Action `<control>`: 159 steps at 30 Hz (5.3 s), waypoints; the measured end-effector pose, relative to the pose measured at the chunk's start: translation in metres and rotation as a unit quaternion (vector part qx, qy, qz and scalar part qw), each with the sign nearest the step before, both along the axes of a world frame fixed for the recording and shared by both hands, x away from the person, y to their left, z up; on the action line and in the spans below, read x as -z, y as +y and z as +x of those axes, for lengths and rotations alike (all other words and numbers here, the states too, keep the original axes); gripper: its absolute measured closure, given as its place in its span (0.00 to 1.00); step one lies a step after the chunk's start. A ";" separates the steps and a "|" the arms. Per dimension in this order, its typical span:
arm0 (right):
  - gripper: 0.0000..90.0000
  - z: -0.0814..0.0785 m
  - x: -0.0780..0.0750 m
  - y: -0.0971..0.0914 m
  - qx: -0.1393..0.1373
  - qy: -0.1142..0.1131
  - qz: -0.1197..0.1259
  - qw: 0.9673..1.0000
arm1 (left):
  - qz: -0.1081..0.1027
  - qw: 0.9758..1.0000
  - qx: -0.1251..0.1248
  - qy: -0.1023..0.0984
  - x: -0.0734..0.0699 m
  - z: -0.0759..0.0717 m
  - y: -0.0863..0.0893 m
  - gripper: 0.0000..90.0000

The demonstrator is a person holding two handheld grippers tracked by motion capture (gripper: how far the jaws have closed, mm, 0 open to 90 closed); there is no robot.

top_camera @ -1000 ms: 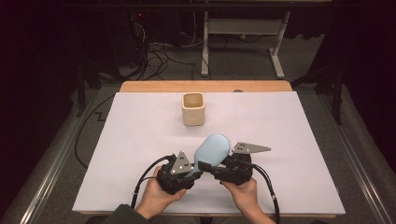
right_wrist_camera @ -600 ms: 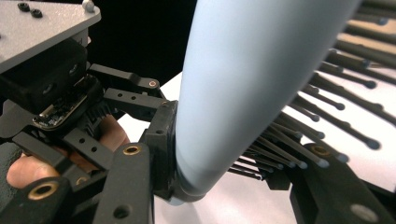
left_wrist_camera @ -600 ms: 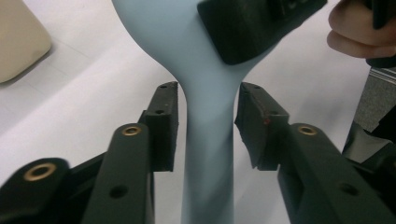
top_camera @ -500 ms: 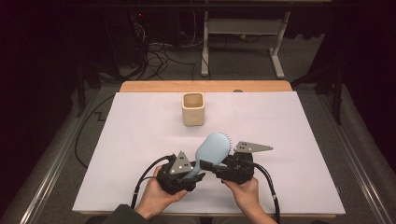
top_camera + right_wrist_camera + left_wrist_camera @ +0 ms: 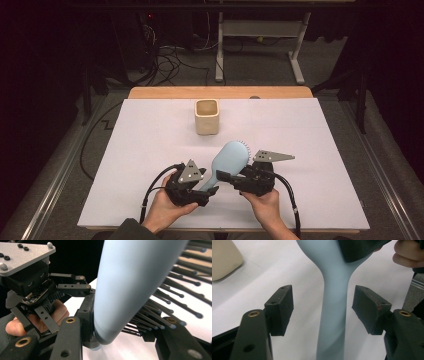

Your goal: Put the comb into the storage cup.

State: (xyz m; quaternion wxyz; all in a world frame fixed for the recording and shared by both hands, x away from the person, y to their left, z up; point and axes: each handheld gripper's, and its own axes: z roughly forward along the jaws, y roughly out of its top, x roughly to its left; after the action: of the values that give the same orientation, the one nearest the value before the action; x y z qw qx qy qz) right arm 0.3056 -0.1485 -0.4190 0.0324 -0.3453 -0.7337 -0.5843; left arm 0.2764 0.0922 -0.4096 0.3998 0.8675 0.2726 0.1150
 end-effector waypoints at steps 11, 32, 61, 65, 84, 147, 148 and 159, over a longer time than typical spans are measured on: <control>0.63 0.001 -0.004 -0.007 0.005 -0.005 -0.001 1.000 | 0.003 1.000 -0.013 -0.001 0.005 0.003 0.006 0.29; 0.63 0.004 -0.007 -0.012 0.007 -0.003 -0.004 1.000 | -0.008 1.000 -0.025 -0.002 0.008 0.001 0.028 0.25; 0.63 0.011 -0.023 -0.038 0.036 -0.008 -0.032 0.999 | -0.027 0.996 -0.083 0.037 0.021 0.005 0.093 0.25; 0.63 0.011 -0.025 -0.045 0.042 -0.010 -0.035 0.998 | -0.038 0.994 -0.099 0.041 0.024 0.005 0.104 0.24; 0.63 0.022 -0.038 -0.071 0.075 -0.012 -0.058 0.995 | -0.077 0.983 -0.166 0.001 0.037 0.011 0.148 0.22; 0.63 0.097 -0.096 -0.052 0.114 -0.032 -0.124 0.985 | -0.117 0.972 -0.198 -0.055 0.048 0.009 0.172 0.18; 0.63 0.098 -0.096 -0.052 0.113 -0.035 -0.125 0.985 | -0.116 0.972 -0.197 -0.055 0.048 0.009 0.172 0.18; 0.63 0.113 -0.105 -0.045 0.122 -0.035 -0.126 0.984 | -0.114 0.973 -0.196 -0.055 0.049 0.009 0.171 0.17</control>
State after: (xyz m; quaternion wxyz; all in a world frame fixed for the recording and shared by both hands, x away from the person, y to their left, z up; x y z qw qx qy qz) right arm 0.4183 -0.1935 -0.3143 -0.1084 -0.4129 -0.7548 -0.4981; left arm 0.2854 0.2629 -0.4581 0.4802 0.7385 0.4259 0.2065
